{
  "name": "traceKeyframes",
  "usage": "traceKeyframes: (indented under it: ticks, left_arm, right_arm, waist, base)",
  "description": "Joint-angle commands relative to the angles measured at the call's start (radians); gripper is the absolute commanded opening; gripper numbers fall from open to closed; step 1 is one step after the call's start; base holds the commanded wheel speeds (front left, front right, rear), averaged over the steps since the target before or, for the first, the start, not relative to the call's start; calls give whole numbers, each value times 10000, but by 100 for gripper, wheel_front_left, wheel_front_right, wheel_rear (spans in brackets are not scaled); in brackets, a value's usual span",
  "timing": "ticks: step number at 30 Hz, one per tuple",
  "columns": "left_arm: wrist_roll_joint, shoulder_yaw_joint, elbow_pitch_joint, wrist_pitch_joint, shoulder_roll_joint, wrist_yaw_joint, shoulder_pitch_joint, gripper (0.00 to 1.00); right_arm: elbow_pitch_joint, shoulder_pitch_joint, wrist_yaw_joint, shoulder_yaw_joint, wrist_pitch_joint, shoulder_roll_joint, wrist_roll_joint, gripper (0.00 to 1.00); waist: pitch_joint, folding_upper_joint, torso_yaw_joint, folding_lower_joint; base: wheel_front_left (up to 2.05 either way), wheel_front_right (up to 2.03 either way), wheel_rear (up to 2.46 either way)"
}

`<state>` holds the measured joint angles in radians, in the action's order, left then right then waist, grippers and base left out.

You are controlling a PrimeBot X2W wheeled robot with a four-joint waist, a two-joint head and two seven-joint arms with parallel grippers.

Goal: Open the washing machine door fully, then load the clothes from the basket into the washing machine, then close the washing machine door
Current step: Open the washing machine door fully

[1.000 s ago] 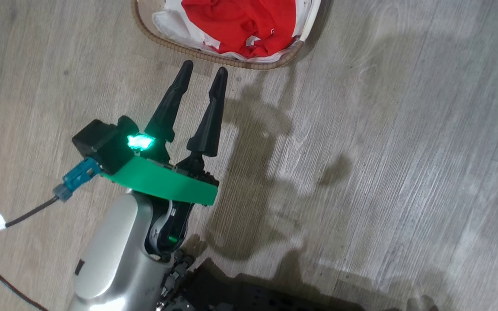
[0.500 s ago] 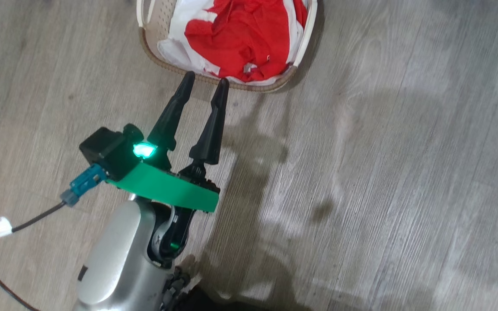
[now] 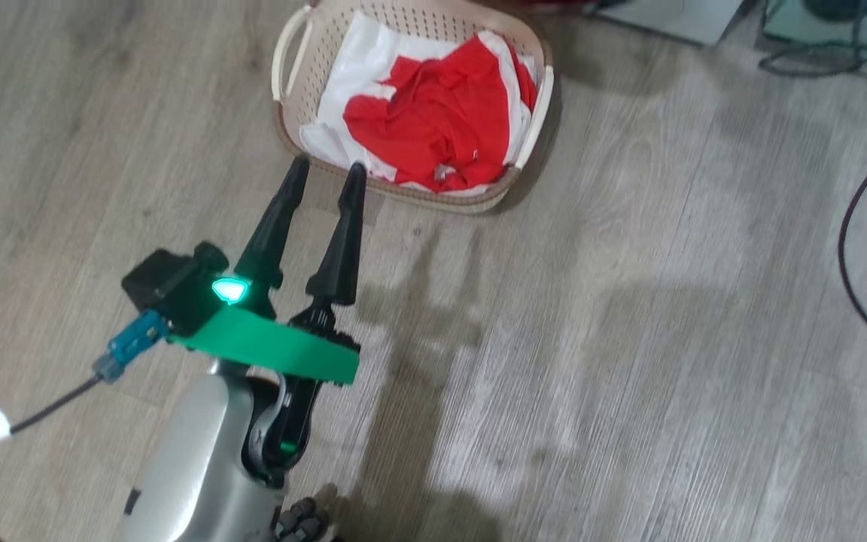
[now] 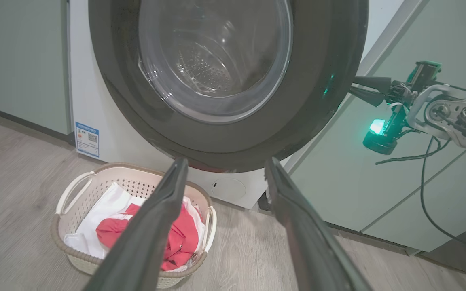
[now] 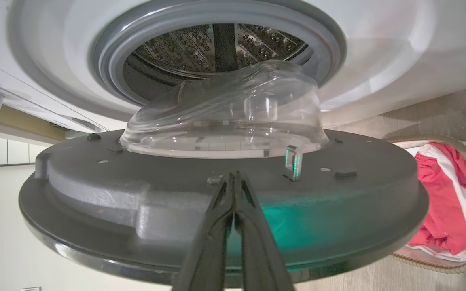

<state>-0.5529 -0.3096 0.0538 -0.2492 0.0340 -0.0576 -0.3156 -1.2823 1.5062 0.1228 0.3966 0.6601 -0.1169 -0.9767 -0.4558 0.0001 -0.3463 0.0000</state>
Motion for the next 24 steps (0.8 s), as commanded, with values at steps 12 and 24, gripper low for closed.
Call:
traceKeyframes:
  ticks: [12, 24]
  left_arm:
    - [159, 565, -240, -126, 162, 73, 533, 100]
    - [190, 732, -246, -126, 162, 48, 605, 100]
  right_arm:
    - [748, -1147, 79, -14, 261, 622, -513, 0]
    - [826, -1476, 79, -322, 456, 663, -1142, 0]
  waist:
    - [758, -1, -151, 0]
    - [740, -1, -353, 0]
  base:
    - [0, 0, 0]
    - [0, 0, 0]
